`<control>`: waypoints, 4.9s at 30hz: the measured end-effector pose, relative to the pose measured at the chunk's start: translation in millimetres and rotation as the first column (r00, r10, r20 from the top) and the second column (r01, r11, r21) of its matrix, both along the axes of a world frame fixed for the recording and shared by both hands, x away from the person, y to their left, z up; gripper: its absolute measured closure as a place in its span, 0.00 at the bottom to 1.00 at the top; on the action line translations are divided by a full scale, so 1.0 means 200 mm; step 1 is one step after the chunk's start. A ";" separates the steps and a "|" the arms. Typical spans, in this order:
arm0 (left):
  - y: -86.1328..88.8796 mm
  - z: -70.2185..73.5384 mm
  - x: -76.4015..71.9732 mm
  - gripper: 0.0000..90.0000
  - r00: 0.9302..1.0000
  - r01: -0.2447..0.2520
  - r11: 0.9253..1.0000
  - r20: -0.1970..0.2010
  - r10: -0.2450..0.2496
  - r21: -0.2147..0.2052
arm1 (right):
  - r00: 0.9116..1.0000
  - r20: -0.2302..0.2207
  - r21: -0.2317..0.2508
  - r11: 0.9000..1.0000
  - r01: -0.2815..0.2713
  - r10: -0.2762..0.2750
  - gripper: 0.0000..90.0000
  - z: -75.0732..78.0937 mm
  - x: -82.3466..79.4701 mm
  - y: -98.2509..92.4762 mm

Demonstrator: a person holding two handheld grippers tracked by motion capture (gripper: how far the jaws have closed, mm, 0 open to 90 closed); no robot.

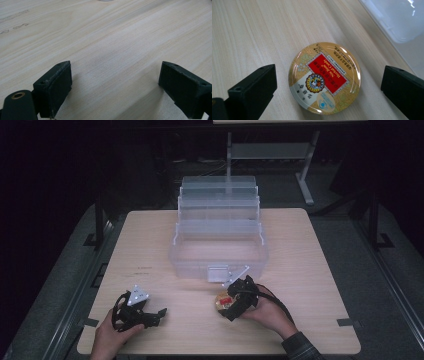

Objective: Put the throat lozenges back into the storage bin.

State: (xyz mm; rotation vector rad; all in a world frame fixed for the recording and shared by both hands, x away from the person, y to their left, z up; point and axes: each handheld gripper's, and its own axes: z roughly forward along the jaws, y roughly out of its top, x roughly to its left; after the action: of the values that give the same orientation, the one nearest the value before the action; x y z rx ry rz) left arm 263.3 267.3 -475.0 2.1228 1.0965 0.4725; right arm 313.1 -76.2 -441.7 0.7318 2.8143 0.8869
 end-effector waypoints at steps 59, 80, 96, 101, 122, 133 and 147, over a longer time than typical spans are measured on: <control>0.00 0.00 0.00 0.12 1.000 0.000 1.000 0.000 0.000 0.001 | 1.000 -0.008 -0.044 0.999 0.003 -0.004 0.22 -0.05 -0.01 0.04; 0.00 0.00 0.00 0.12 1.000 0.000 1.000 0.000 0.000 0.000 | 0.999 -0.006 -0.053 0.998 0.038 -0.039 0.22 0.04 -0.02 -0.07; 0.00 0.00 0.00 0.12 1.000 -0.001 1.000 0.000 0.001 -0.002 | 0.996 0.006 -0.044 0.995 0.087 -0.087 0.22 0.11 -0.03 -0.21; 0.00 0.00 0.00 0.12 1.000 -0.001 1.000 0.001 0.001 -0.002 | 0.994 0.011 -0.045 0.993 0.109 -0.108 0.22 0.12 -0.04 -0.26; 0.00 0.00 0.00 0.12 1.000 -0.001 1.000 0.001 0.001 -0.003 | 0.984 0.017 -0.042 0.983 0.178 -0.178 0.22 0.16 -0.05 -0.43; 0.00 0.00 0.00 0.12 1.000 -0.002 1.000 0.002 0.002 -0.003 | 0.977 0.036 -0.033 0.977 0.210 -0.209 0.22 0.22 -0.04 -0.51; 0.00 0.00 0.00 0.12 1.000 0.000 1.000 0.000 0.000 0.000 | 0.965 0.055 -0.013 0.966 0.256 -0.255 0.22 0.30 0.01 -0.60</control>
State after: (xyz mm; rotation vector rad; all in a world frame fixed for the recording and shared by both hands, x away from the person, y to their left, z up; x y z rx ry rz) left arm 263.3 267.3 -475.0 2.1222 1.0968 0.4725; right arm 314.3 -197.1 -382.0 1.0241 2.5995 0.8192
